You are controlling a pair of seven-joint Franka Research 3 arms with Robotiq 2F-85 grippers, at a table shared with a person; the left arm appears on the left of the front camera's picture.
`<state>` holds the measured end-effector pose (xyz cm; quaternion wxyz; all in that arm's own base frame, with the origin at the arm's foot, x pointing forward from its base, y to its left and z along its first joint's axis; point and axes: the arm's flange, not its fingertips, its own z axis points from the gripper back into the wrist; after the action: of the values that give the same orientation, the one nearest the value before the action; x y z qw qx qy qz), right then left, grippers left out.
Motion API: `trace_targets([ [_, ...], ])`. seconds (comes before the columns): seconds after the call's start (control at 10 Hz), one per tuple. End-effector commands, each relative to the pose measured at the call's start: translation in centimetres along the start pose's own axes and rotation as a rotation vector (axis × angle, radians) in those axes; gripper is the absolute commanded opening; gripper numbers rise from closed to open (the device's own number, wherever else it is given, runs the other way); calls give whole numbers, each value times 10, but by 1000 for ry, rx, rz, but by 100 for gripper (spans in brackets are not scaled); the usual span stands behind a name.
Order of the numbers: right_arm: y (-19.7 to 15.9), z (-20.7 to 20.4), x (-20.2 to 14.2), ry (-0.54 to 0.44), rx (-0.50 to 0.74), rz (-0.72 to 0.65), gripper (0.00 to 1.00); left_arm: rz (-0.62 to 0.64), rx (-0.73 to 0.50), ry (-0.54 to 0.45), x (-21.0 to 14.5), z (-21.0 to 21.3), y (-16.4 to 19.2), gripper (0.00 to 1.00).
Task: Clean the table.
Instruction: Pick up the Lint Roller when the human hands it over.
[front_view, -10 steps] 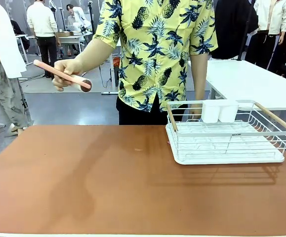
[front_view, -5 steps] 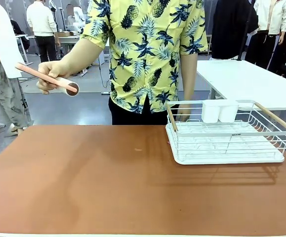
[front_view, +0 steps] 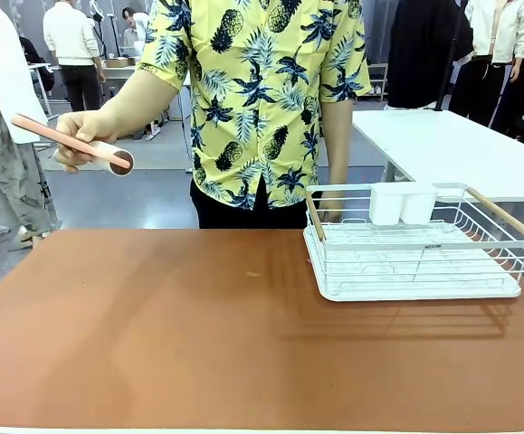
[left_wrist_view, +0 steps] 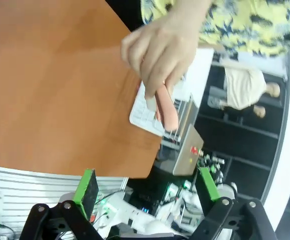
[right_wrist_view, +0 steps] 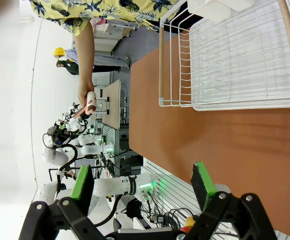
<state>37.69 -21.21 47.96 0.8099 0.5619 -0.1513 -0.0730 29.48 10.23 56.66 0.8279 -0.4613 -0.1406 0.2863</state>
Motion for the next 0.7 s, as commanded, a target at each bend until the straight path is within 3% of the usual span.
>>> trace_targets([
  [0.0,5,1,-1,-1,13,3,100,106,82,-79,-11,-19,-12,100],
  [0.4,5,1,-1,-1,13,3,100,157,141,-184,-11,-52,-38,100],
  [0.6,5,1,-1,-1,13,3,100,161,166,-188,-6,-74,-47,100],
])
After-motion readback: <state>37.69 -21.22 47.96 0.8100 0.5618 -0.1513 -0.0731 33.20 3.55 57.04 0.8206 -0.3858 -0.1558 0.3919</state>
